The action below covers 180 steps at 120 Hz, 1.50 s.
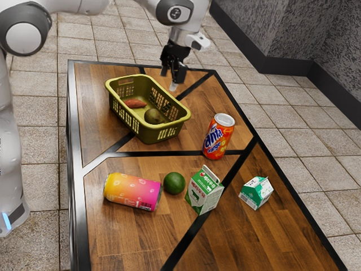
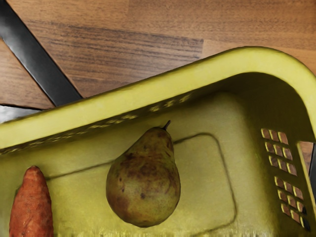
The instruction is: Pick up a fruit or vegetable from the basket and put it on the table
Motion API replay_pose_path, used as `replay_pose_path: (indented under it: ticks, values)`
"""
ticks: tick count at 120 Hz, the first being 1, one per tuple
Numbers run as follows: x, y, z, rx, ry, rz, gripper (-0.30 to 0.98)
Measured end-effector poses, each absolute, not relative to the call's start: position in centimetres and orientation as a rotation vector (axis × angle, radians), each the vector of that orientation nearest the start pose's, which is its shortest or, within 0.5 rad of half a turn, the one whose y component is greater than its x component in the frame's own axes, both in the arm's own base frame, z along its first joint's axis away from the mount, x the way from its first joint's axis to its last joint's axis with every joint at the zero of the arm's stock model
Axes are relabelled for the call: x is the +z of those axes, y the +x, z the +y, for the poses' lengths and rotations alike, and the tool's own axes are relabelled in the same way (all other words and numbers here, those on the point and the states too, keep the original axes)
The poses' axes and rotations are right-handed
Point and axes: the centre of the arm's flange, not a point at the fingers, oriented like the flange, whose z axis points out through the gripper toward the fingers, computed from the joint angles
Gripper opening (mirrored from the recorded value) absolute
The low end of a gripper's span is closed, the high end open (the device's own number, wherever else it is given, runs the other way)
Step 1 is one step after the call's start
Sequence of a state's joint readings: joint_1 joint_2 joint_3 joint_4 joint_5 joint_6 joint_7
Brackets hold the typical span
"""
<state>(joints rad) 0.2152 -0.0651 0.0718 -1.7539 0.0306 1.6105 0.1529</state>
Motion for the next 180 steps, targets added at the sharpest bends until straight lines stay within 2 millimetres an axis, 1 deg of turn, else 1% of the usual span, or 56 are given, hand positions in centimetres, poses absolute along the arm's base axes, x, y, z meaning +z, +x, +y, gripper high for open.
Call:
replay_pose_path:
  ticks: [5, 10, 20, 27, 31, 41, 51, 58, 69, 92, 98, 119, 140, 162, 180]
  values:
    - [57.6, 50.6, 15.5, 0.122, -3.125, -0.198, 0.68]
    - [57.5, 50.7, 14.7, 0.115, -3.126, -0.168, 0.68]
    - [56.5, 50.8, 12.8, 0.129, -3.130, -0.097, 0.68]
    - [55.6, 50.4, 12.4, 0.140, -3.134, -0.077, 0.68]
    - [55.3, 49.8, 12.8, 0.140, -3.137, -0.085, 0.68]
    - [54.2, 48.7, 14.5, 0.145, -3.142, -0.129, 0.68]
    - [52.9, 48.3, 14.7, 0.157, -3.146, -0.128, 0.68]
    - [52.5, 48.3, 14.6, 0.153, -3.146, -0.120, 0.68]
    - [51.2, 48.3, 14.5, 0.162, -3.148, -0.110, 0.68]
    - [49.6, 48.7, 14.7, 0.148, -3.147, -0.099, 0.68]
    - [49.2, 48.6, 14.9, 0.144, -3.147, -0.104, 0.68]
    - [47.0, 48.7, 15.6, 0.168, -3.138, -0.108, 0.68]
    - [45.9, 48.8, 16.6, 0.178, -3.109, -0.111, 0.68]
    - [44.3, 48.8, 16.5, 0.203, -3.099, -0.102, 0.68]
    - [43.8, 48.8, 16.5, 0.210, -3.097, -0.099, 0.68]
